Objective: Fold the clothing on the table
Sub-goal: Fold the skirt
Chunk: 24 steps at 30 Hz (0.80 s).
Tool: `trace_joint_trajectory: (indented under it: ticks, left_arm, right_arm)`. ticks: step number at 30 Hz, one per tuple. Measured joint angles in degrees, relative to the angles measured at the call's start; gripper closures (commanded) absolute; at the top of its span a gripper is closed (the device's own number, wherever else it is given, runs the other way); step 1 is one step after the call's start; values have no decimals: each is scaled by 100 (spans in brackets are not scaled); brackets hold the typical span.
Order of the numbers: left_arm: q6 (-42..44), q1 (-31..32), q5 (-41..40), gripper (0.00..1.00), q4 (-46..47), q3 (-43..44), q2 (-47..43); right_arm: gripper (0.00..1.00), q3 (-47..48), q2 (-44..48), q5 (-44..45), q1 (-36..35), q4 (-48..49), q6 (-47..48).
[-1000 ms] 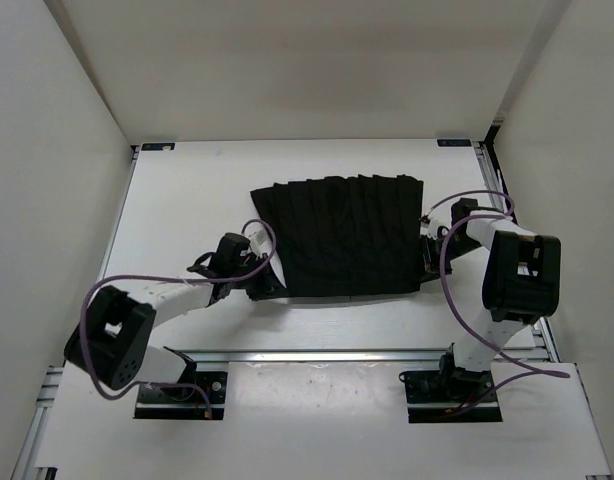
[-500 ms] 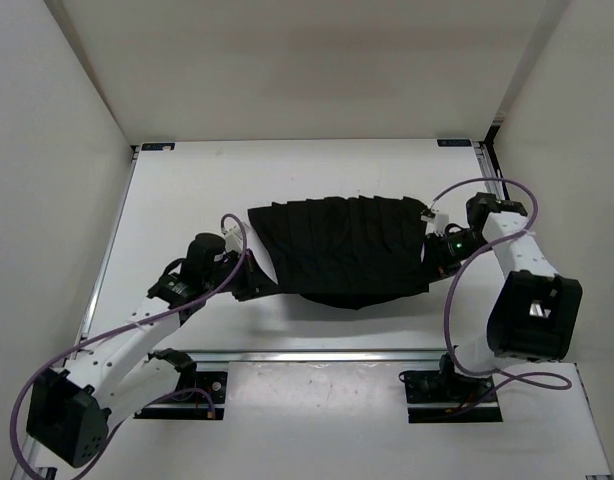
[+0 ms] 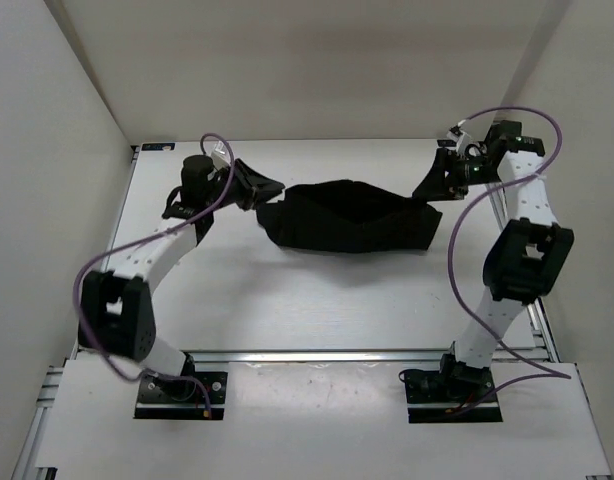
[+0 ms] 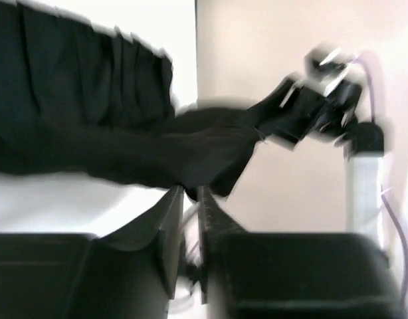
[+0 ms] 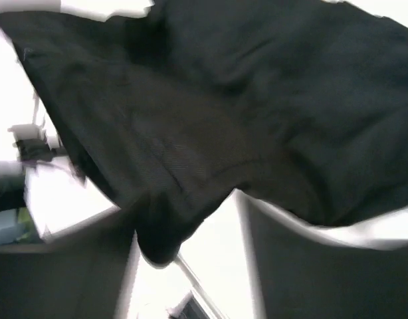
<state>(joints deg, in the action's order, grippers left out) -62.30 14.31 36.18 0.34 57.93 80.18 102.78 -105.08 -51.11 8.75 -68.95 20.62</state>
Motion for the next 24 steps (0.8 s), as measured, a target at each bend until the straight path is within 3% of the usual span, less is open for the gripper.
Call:
trace_joint_trajectory:
  ticks: [1, 2, 5, 8, 16, 18, 24]
  left_arm:
    - [-136, -81, -94, 45, 369, 168, 407]
    - [-249, -149, -179, 2, 730, 269, 745]
    - [-809, -420, -487, 1, 1543, 295, 1596]
    - [-710, -603, -723, 1, 1344, 564, 2133]
    - [1215, -385, -942, 1, -61, 2138, 2376]
    - [2024, -173, -997, 1, -970, 3373, 2896]
    - [4192, 660, -1298, 2, -4048, 9152, 6085]
  right_arm:
    - [6, 98, -317, -22, 87, 323, -299]
    - [6, 142, -612, 61, 160, 557, -527]
    - [3, 389, -1294, 439, 350, 732, -907]
    - [2, 444, -1449, 815, 494, 876, -1029]
    - [3, 420, -1329, 1360, 754, 1475, -415]
    - [3, 422, -1331, 1432, 678, 1602, -107]
    - [4, 579, -1652, 1311, 310, 1893, 280]
